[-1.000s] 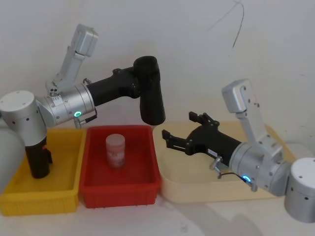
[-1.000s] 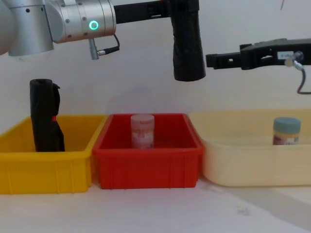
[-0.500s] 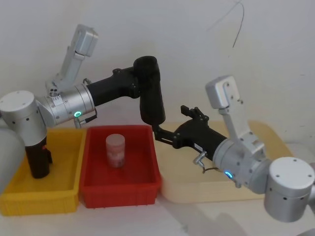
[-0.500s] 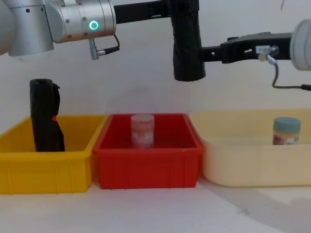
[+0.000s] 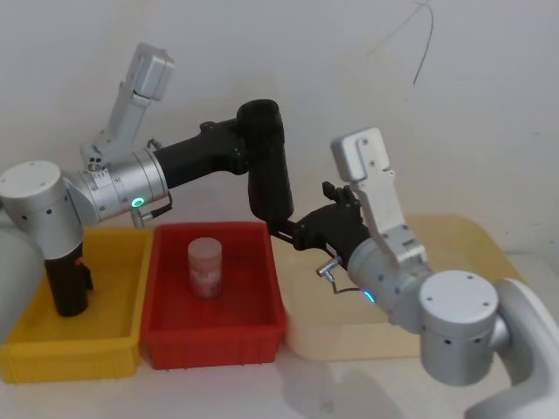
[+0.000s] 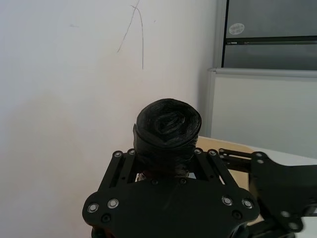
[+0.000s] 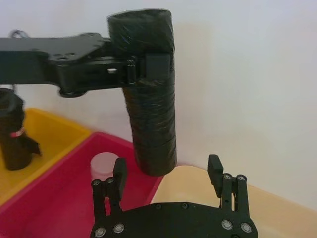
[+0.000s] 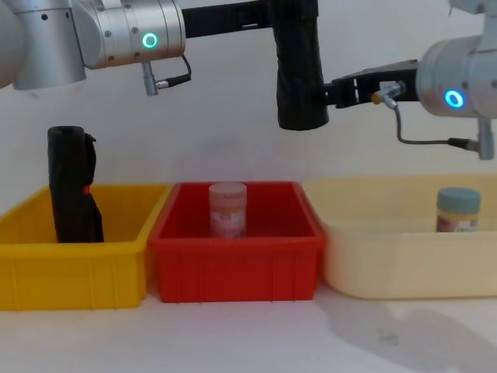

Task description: Pick up the garbage bag with the one hand and transfer it to the other hand.

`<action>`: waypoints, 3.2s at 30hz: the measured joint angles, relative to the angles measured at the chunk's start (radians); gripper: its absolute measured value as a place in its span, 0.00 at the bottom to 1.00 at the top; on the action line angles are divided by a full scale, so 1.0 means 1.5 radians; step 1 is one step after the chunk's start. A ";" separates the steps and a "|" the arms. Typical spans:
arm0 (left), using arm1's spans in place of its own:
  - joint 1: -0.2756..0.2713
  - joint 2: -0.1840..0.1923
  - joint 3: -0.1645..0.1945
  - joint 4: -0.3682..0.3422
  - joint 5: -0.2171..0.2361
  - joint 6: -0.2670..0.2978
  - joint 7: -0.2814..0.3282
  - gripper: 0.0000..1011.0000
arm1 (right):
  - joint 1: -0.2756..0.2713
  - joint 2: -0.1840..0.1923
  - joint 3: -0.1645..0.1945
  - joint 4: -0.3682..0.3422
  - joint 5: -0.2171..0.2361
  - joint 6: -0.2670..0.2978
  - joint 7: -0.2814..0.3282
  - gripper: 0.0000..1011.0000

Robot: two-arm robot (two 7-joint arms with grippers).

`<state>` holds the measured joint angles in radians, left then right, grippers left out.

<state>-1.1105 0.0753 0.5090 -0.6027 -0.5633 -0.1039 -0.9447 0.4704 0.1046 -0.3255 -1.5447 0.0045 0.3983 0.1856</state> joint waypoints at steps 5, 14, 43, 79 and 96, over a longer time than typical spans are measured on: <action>0.000 0.000 0.000 0.000 0.000 0.000 0.000 0.42 | 0.019 -0.024 -0.007 0.031 -0.021 0.010 -0.035 0.99; 0.000 0.000 0.000 0.000 0.000 0.000 0.000 0.42 | 0.042 -0.049 -0.015 0.066 -0.042 0.017 -0.062 0.99; 0.000 0.000 0.000 0.000 0.000 0.000 0.000 0.42 | 0.087 -0.075 -0.022 0.121 -0.062 0.018 -0.048 0.99; 0.000 0.000 0.000 0.000 0.000 0.000 0.000 0.42 | 0.109 -0.111 -0.012 0.171 -0.074 -0.009 -0.053 0.92; 0.000 0.000 0.000 0.000 0.000 0.000 0.000 0.42 | 0.111 -0.115 -0.011 0.175 -0.076 -0.012 -0.056 0.51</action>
<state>-1.1104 0.0753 0.5089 -0.6027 -0.5633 -0.1039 -0.9446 0.6363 -0.0681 -0.3421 -1.2825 -0.1089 0.3802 0.1019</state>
